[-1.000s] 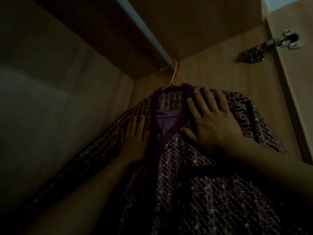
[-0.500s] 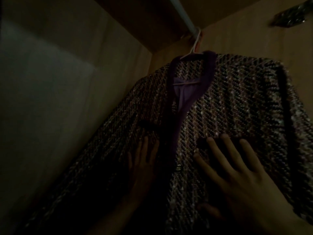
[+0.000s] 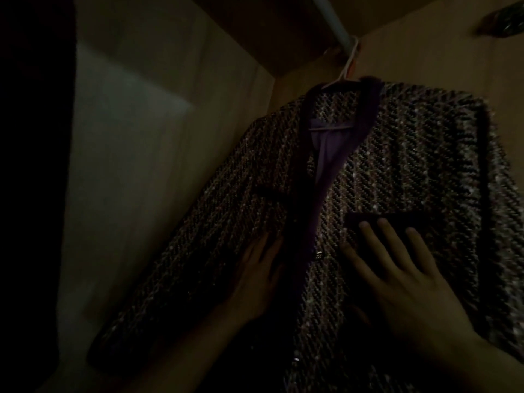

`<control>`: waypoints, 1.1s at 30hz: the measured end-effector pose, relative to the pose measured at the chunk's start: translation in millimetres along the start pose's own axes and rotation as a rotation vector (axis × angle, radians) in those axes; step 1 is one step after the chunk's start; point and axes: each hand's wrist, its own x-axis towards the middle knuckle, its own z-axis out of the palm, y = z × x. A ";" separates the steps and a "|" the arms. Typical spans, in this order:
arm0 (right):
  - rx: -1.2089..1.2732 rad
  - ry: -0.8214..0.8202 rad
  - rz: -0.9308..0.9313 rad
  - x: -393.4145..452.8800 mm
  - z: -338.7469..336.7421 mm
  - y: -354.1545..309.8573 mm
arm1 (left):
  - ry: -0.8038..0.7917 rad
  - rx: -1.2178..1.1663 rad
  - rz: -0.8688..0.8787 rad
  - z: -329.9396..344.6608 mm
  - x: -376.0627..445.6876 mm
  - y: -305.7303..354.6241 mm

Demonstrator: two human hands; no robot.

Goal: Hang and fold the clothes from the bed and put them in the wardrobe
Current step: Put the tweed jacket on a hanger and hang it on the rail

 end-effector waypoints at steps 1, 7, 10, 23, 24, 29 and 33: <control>0.014 0.020 0.008 -2.6 -3.1 -4.4 | 0.019 -0.032 -0.009 -7.3 -6.6 2.7; 0.065 0.025 0.017 -27.0 -20.4 -25.3 | 0.108 -0.048 -0.086 -48.8 -34.5 29.3; 0.056 -0.013 0.010 -42.0 -25.0 -29.5 | 0.191 -0.220 0.000 -68.0 -49.1 51.8; 0.036 -0.170 0.022 -115.0 -49.5 -34.7 | -0.283 0.515 0.217 -27.2 -111.2 92.1; 0.034 -0.185 0.017 -118.9 -50.9 -33.5 | -0.294 0.525 0.204 -26.1 -112.8 96.3; 0.048 -0.250 -0.015 -134.2 -62.3 -30.6 | -0.337 0.494 0.161 -38.5 -122.2 114.0; 0.139 -0.236 -0.004 -150.0 -84.7 -29.8 | -0.277 0.355 0.160 -62.7 -137.0 142.1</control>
